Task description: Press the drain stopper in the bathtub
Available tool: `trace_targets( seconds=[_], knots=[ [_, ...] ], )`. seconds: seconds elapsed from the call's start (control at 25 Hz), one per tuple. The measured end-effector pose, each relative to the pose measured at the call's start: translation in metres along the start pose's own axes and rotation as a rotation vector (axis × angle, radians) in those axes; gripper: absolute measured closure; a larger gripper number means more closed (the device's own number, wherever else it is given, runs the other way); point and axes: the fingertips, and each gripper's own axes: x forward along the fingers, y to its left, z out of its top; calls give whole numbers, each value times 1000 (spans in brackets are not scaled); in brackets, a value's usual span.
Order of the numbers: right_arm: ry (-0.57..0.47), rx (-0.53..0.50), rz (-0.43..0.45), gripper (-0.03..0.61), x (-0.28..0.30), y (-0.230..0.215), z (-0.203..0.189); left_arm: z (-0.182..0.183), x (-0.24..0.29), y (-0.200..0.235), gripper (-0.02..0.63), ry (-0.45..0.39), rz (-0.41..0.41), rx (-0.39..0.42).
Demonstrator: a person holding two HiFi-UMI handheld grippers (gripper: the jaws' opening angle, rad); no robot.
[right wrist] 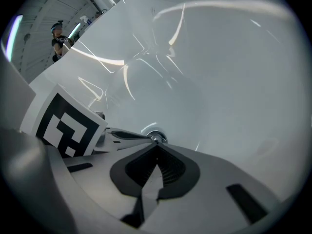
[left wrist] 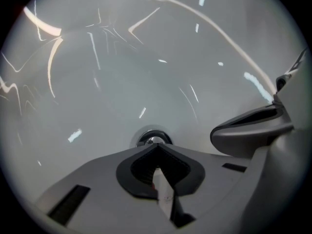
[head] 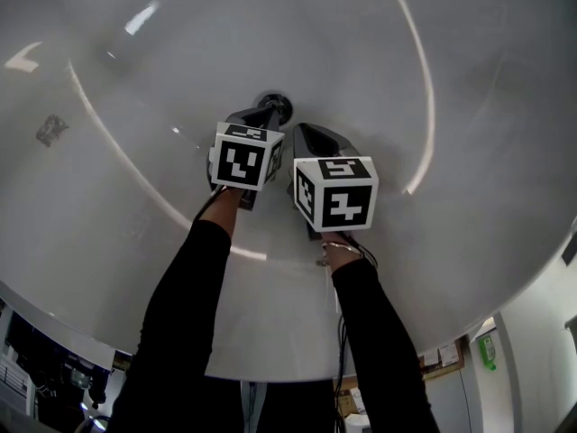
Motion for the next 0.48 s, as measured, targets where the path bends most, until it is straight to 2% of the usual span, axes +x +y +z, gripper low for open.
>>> trace_targets(
  seconds=[0.48],
  knots=[
    [17, 9, -2, 577, 4, -4, -3, -2, 13, -1, 606, 11, -11, -20]
  ],
)
